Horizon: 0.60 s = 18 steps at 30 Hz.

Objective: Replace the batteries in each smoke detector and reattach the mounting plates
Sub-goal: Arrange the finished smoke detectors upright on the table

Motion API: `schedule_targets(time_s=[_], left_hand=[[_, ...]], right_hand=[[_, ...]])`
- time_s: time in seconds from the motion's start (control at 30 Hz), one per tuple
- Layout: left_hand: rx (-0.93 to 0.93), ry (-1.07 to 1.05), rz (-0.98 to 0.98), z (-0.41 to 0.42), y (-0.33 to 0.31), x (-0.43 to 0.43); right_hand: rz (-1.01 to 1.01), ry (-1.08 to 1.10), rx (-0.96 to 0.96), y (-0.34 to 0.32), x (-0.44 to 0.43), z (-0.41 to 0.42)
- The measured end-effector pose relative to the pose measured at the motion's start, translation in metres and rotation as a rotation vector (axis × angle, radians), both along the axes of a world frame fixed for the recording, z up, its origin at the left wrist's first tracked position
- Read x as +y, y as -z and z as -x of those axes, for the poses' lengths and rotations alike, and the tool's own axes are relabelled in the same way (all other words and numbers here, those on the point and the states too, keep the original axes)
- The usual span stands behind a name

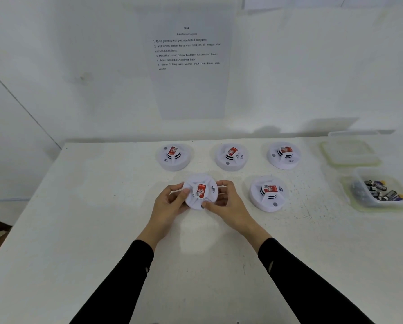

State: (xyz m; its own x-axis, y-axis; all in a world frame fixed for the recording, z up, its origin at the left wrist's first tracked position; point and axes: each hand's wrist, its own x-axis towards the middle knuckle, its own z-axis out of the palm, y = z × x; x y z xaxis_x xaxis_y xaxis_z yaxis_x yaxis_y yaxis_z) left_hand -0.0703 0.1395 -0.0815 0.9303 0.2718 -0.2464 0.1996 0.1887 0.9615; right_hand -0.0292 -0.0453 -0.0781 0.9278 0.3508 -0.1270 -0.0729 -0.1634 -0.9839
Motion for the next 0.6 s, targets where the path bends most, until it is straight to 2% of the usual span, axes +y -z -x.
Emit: schedule_targets(time_s=[0.4, 0.6], left_hand=[[0.006, 0.006, -0.013, -0.001, 0.0, 0.0], [0.019, -0.01, -0.007, -0.001, 0.0, -0.001]], right_hand=[[-0.015, -0.006, 0.005, 0.002, -0.001, 0.0], [-0.133, -0.007, 0.132, -0.002, -0.011, -0.009]])
